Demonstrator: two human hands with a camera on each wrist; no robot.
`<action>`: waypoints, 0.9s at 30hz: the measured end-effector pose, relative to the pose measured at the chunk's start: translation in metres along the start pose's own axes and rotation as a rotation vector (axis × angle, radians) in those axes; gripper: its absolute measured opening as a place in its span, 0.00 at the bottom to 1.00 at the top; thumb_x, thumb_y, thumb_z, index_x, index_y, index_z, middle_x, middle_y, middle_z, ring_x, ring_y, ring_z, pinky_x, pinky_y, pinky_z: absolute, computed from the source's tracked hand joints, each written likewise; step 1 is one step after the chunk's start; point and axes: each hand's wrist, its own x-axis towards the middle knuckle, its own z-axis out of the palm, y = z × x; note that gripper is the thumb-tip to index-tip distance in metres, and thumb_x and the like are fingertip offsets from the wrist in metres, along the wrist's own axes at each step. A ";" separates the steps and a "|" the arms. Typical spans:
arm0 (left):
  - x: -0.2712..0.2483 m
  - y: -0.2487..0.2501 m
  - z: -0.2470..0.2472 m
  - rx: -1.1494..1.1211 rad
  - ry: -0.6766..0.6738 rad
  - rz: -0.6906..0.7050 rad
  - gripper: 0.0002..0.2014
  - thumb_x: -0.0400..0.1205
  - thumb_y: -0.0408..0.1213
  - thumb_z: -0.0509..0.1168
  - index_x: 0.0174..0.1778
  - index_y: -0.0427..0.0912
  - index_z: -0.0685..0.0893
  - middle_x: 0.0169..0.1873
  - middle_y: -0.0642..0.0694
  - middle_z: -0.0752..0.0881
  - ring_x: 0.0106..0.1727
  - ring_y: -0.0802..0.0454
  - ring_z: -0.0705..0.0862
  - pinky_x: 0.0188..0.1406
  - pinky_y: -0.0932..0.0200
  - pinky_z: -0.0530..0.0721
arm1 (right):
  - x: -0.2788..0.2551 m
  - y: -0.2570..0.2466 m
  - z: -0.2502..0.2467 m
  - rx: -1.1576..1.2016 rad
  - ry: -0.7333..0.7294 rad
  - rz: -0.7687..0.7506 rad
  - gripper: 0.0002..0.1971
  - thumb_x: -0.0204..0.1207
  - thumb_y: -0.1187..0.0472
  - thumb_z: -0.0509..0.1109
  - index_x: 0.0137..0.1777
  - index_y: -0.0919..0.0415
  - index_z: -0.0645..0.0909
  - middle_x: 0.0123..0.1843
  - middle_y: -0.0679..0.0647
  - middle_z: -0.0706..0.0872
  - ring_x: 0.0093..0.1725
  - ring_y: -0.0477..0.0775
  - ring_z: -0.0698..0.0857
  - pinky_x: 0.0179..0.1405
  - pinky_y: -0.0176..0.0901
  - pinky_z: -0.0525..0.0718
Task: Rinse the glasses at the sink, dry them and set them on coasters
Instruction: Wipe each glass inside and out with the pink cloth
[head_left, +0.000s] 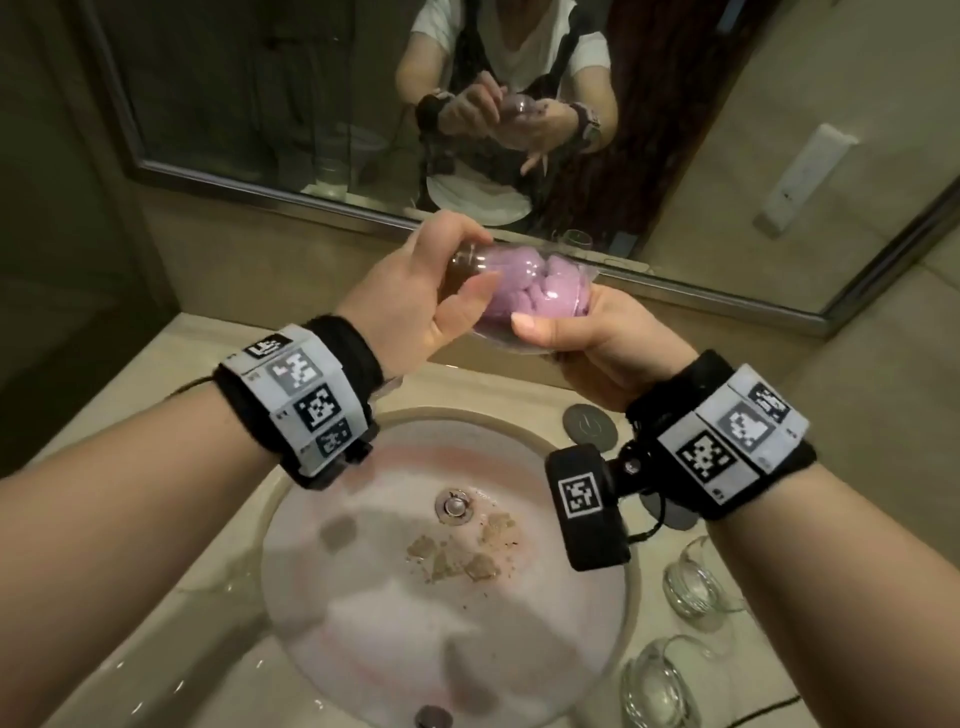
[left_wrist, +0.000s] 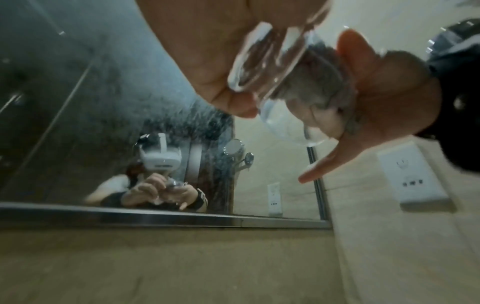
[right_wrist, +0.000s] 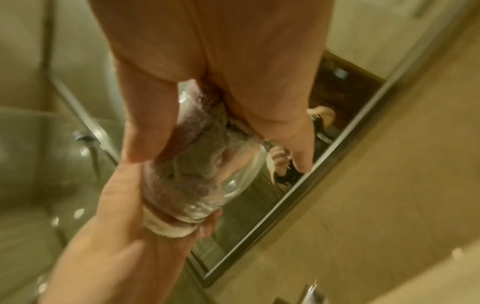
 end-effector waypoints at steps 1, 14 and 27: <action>0.001 -0.003 0.000 -0.049 -0.037 -0.020 0.29 0.78 0.61 0.54 0.66 0.41 0.68 0.50 0.48 0.78 0.46 0.54 0.83 0.41 0.59 0.85 | 0.001 0.002 -0.001 -0.028 0.024 -0.008 0.30 0.59 0.72 0.77 0.64 0.70 0.77 0.58 0.62 0.87 0.59 0.59 0.86 0.63 0.48 0.82; 0.022 0.008 0.004 -0.598 -0.058 -0.374 0.23 0.75 0.59 0.57 0.56 0.45 0.71 0.39 0.48 0.79 0.32 0.60 0.78 0.24 0.72 0.72 | 0.009 -0.009 0.000 -0.043 0.051 -0.104 0.28 0.62 0.68 0.74 0.65 0.70 0.77 0.61 0.62 0.85 0.63 0.59 0.84 0.67 0.49 0.80; -0.069 -0.026 0.041 -1.033 -0.197 -1.009 0.39 0.79 0.70 0.36 0.58 0.47 0.83 0.34 0.47 0.87 0.26 0.53 0.82 0.18 0.68 0.77 | -0.007 0.048 0.037 -1.146 0.053 -0.011 0.21 0.67 0.55 0.79 0.56 0.43 0.74 0.49 0.30 0.77 0.58 0.35 0.75 0.82 0.58 0.50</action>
